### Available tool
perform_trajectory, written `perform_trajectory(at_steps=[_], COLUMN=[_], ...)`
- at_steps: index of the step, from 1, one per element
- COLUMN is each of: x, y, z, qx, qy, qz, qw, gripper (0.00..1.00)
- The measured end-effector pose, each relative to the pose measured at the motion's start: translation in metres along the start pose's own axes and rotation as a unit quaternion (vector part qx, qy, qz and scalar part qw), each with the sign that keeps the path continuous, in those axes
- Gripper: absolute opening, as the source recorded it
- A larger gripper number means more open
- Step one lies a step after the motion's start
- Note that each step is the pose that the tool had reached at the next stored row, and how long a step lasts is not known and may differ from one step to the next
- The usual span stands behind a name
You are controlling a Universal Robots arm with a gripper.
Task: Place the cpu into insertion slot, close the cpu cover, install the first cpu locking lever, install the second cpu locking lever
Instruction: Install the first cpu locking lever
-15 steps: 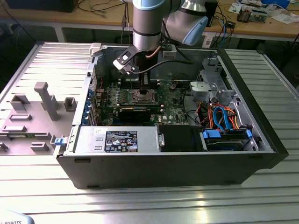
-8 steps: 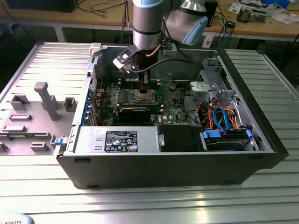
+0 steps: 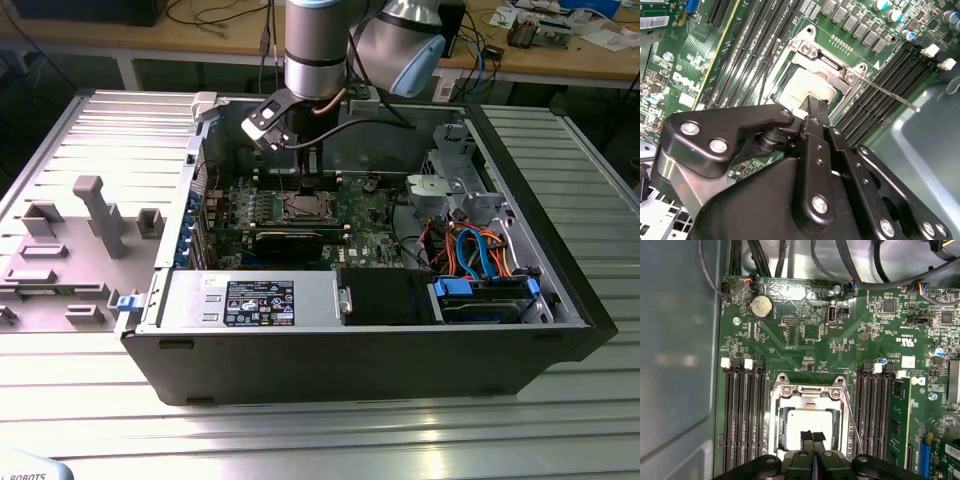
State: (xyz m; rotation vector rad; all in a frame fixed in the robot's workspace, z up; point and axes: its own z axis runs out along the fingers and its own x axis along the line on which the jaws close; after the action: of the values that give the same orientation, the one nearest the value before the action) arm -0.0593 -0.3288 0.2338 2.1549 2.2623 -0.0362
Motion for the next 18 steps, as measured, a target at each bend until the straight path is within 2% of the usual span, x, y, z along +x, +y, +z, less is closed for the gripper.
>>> perform_trajectory(at_steps=[12,15,18], x=[-0.0002,-0.0002,-0.0004], y=[0.0000,0.0000,-0.0001], z=[-0.0011,-0.0048,-0.0114], qx=[0.0000,-0.0001,-0.0001], qy=[0.0012,0.0012,0.0012], qz=[0.000,0.000,0.000], qw=[1.00000,1.00000,1.00000], gripper=[0.11,0.11,0.11])
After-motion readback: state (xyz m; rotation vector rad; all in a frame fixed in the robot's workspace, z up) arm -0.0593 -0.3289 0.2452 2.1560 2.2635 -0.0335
